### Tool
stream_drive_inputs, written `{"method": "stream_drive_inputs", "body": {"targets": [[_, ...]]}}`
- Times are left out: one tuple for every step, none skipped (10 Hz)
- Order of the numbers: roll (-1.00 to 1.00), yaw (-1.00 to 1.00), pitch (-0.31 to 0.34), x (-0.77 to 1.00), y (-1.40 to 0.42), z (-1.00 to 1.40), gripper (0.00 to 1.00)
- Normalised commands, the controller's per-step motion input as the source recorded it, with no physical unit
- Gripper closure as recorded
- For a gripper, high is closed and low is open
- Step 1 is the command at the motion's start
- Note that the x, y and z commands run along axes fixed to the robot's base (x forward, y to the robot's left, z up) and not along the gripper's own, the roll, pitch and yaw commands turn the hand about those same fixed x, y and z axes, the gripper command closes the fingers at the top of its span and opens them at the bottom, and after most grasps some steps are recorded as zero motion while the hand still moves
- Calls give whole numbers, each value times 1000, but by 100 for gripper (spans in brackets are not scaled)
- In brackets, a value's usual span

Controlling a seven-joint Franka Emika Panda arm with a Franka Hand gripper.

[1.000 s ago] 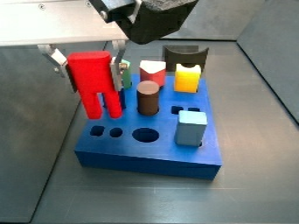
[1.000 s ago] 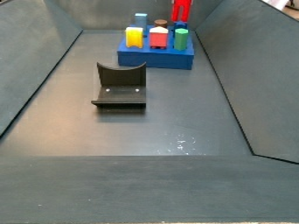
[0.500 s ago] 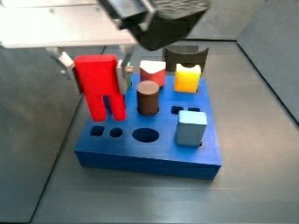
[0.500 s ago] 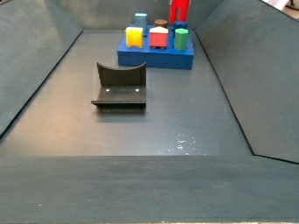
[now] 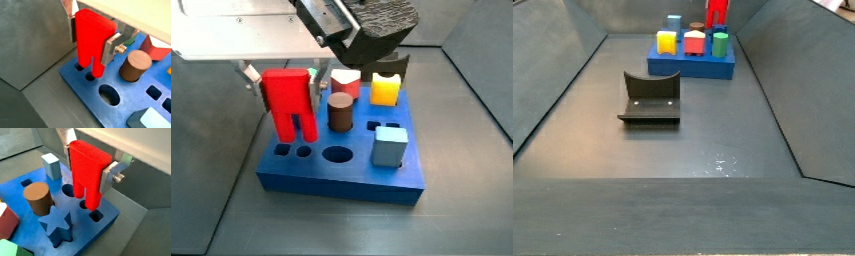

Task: Pick up the square-circle object. Move up. Rotate the square-circle object. Move to above the board. Insert the square-circle object.
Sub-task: Insert the square-circle object.

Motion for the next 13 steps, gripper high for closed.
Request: {"method": "stream_drive_inputs", "body": {"targets": [[61,26,-59,0,-17,-171,100],[99,57,-94,0,-26,-277,100],[97,60,-111,0,-43,-289,100],[61,43,-20,0,-91,-97,100],[63,40,-24,51,-114,-129,100],[74,34,-41,37,-109,-191,100],[73,26,-36,9,-94,-171,100],[41,20,-19,14,-91,-106,100],[23,0,-11,26,-86,-86,100],[31,0,-17,49,-74,-129,100],[26,0,-3,37,-34,-103,100],[0,0,0,54,0,-71,100],[0,0,-4,0,0,-94,100]]}}
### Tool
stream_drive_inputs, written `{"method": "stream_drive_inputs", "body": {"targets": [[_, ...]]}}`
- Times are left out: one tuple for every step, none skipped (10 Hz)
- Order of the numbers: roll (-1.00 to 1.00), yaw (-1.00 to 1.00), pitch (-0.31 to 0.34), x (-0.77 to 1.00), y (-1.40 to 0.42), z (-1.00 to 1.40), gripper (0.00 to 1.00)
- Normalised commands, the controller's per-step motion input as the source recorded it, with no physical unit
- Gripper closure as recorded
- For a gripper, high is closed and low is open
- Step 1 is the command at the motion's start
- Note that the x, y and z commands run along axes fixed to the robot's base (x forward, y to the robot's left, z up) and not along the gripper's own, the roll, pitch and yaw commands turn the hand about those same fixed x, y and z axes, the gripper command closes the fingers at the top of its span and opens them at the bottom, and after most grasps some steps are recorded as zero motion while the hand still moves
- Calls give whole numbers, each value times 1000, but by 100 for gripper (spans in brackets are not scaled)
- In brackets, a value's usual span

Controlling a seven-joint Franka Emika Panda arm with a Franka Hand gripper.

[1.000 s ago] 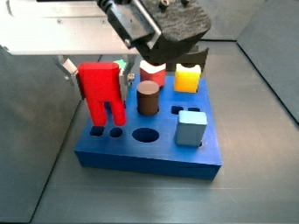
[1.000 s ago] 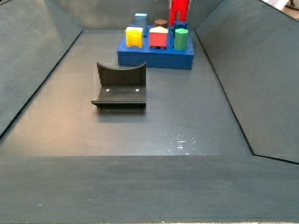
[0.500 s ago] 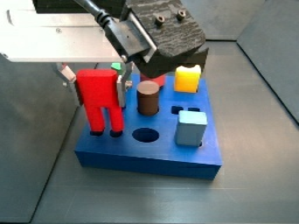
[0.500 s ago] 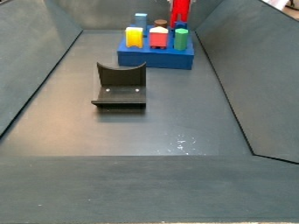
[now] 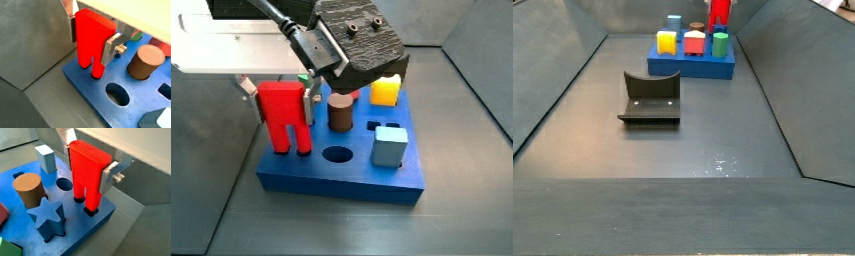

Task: Pick up the square-circle object. Move up. Rotate the square-circle object. Move to above the board. Insert the square-circle object.
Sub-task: Insert the square-circle object.

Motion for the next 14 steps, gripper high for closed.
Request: {"method": "stream_drive_inputs", "body": {"targets": [[0,0,-26,0,0,-103,100],[0,0,-37,0,0,-114,100],[20,0,-54,0,0,-160,100],[34,0,-69,0,0,-197,100],[30,0,-70,0,0,-191,100],[29,0,-66,0,0,-186,100],[27,0,-61,0,0,-191,100],[40,0,-54,0,-23,-174,100],[47,0,-39,0,-46,-160,100],[59,-117,-11,31,-91,-131,100],[53,-283,0,129,-20,-126,100],[19,-180,0,37,0,-91,100],[4,-51,0,57,0,-89,100],[10,0,0,169,0,-83,100]]}}
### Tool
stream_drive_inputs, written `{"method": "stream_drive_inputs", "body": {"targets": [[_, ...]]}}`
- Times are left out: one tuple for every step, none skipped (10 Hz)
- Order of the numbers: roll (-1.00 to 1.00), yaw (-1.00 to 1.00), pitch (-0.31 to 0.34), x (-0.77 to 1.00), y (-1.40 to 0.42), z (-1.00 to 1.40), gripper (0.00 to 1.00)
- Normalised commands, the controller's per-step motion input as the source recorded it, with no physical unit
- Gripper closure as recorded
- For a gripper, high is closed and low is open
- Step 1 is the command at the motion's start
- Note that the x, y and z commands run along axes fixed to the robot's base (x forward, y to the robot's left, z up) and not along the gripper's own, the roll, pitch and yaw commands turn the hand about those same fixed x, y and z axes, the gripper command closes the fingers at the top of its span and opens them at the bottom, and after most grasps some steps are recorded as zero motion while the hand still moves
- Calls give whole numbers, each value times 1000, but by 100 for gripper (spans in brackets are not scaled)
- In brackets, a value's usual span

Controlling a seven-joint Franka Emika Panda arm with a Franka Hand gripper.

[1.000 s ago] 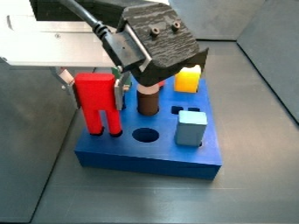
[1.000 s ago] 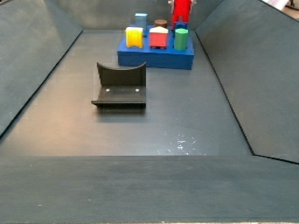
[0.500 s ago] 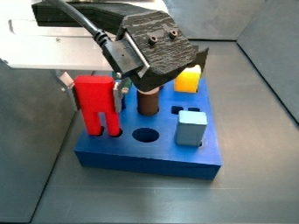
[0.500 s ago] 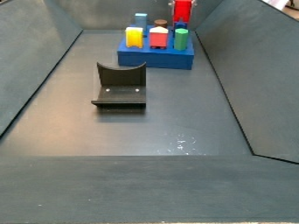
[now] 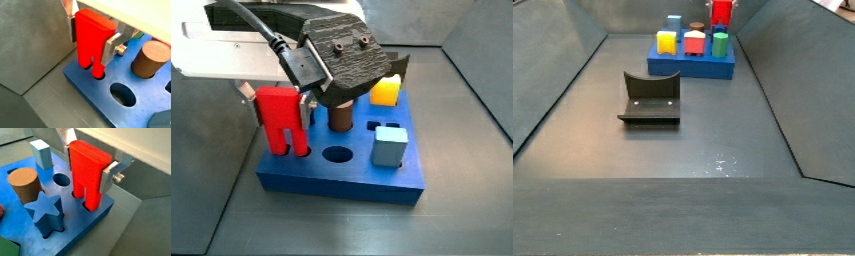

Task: Pick up the square-circle object. Move up. Rotate the square-circle object. Move to above the board. Insert the square-circle object.
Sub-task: Insert the square-circle object.

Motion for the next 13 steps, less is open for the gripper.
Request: {"method": "stream_drive_inputs", "body": {"targets": [[4,0,0,97,0,-51,100],[0,0,0,51,0,-26,100],[0,0,0,37,0,-11,100],[4,0,0,0,0,0,100],[0,0,-3,0,-11,-3,100],[41,0,-16,0,-106,-60,100],[20,0,-10,11,-54,-49,100],[3,0,-29,0,-14,-60,100],[0,0,-46,0,-6,-97,100],[11,0,-56,0,0,-169,100],[14,0,-50,0,0,-149,100],[4,0,0,0,0,0,100],[23,11,-30,9,0,-186,100]]}}
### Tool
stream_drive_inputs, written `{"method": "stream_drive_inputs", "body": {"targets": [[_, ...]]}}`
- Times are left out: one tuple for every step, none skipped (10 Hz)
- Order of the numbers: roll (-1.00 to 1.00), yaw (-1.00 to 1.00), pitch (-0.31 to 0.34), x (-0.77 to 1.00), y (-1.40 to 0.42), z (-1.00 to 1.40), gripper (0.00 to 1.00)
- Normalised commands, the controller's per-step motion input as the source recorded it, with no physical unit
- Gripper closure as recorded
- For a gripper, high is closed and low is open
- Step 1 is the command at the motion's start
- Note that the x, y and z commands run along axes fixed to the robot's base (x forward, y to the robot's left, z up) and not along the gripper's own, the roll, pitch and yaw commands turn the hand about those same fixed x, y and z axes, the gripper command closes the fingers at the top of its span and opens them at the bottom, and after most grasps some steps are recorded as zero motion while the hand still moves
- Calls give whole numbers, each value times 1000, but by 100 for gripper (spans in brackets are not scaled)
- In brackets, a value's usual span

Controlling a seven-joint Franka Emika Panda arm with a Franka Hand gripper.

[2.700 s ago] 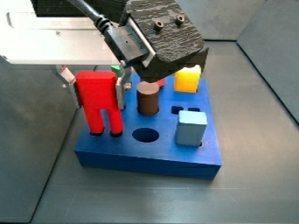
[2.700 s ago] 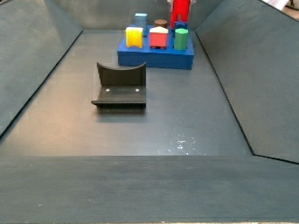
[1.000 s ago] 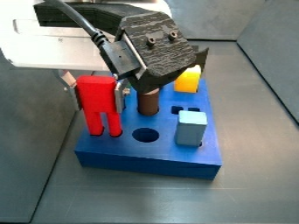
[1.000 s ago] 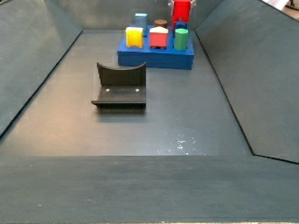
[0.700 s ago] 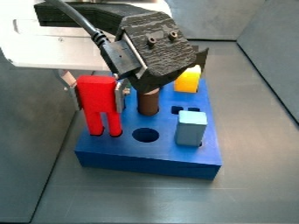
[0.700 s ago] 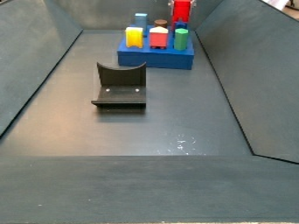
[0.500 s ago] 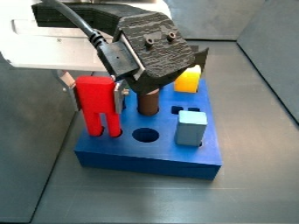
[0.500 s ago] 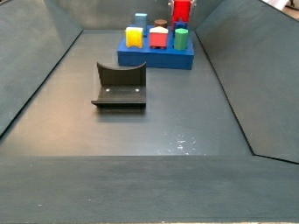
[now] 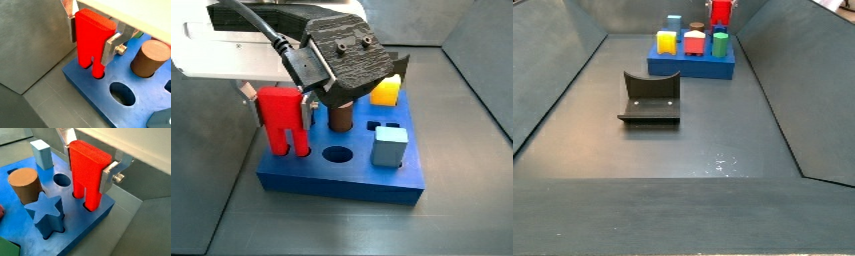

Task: Pick up the square-circle object. Move up. Rotate the square-circle object. Move to above the board. Insert the square-circle object.
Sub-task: Insert the square-circle object.

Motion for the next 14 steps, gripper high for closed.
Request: {"method": "stream_drive_inputs", "body": {"targets": [[49,0,-120,11,0,-374,100],[84,0,-111,9,0,-403,100],[126,0,-124,0,0,-491,100],[141,0,-147,0,0,-554,100],[154,0,-174,0,0,-594,100],[177,0,-220,0,0,-654,100],[179,0,-227,0,0,-643,100],[130,0,-231,-20,0,-509,100],[0,0,0,0,0,-23,100],[144,0,-210,-71,-71,-426,100],[166,0,-206,-29,-123,-397,100],[0,0,0,23,0,-20,100],[14,0,0,214,0,-171,100],[67,63,1,434,71,-323,100]]}}
